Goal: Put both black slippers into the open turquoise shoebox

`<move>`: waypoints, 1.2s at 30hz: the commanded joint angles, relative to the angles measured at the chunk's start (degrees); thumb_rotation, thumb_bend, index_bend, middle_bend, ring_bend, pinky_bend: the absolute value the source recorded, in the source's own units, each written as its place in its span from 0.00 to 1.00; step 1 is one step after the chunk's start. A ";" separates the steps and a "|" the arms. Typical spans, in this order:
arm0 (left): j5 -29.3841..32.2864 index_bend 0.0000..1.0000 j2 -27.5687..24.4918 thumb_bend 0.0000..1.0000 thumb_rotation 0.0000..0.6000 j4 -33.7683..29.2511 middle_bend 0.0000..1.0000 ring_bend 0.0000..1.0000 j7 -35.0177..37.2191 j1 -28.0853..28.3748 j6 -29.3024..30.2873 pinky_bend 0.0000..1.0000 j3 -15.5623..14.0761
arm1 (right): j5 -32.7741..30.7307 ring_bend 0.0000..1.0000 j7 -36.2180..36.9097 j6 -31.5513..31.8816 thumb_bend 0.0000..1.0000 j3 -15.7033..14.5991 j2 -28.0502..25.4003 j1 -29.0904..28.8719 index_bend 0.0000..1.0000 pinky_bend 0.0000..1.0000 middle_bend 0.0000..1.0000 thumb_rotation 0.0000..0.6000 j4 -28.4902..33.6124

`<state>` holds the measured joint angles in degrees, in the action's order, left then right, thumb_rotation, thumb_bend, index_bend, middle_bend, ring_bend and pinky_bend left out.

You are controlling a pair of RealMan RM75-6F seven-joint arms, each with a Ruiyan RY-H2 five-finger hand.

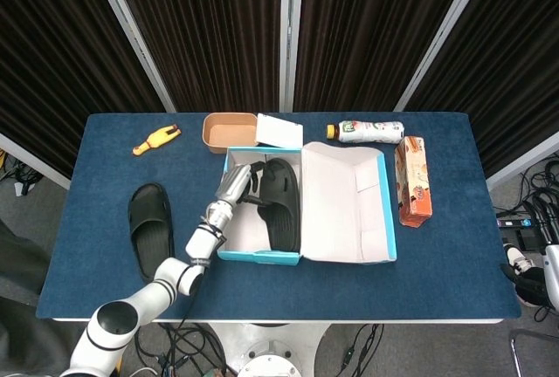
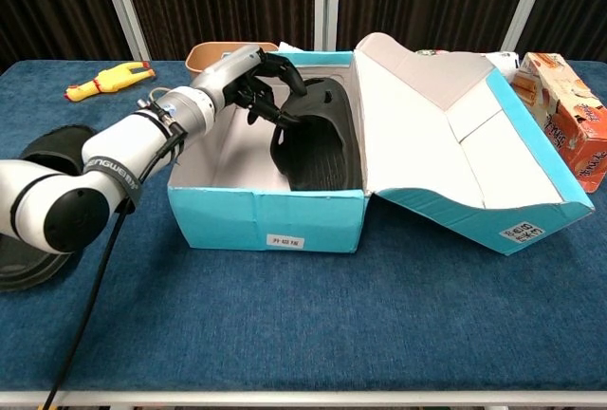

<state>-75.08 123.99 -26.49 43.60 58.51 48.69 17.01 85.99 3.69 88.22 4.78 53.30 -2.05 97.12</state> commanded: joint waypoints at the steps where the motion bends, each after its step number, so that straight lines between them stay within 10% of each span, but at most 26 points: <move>1: 0.10 0.16 -0.34 0.00 1.00 -1.00 0.21 0.34 -0.87 -0.16 0.54 0.60 0.25 | 0.05 0.00 0.15 -0.02 0.04 0.00 0.01 0.00 0.00 0.00 0.04 1.00 -0.06; 9: 0.65 0.07 -1.80 0.00 1.00 -4.57 0.01 0.02 -5.24 -1.41 4.95 0.36 1.56 | 0.26 0.00 0.92 0.34 0.04 -0.06 0.08 0.26 0.00 0.00 0.04 1.00 -0.59; 30: 7.35 0.04 -16.57 0.00 1.00 -33.96 0.00 0.00 -33.22 -6.35 3.64 0.11 2.15 | 2.32 0.00 2.72 1.60 0.05 -0.24 0.19 0.38 0.00 0.00 0.04 1.00 -1.81; 36: 11.05 0.04 -28.89 0.00 1.00 -45.14 0.00 0.00 -40.71 -10.77 3.89 0.11 2.05 | 2.65 0.00 3.12 1.58 0.05 -0.22 0.18 0.22 0.00 0.00 0.04 1.00 -2.15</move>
<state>-66.69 101.51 -66.07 7.52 50.25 52.89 19.01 88.61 6.78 89.84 4.55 53.45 -1.79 95.00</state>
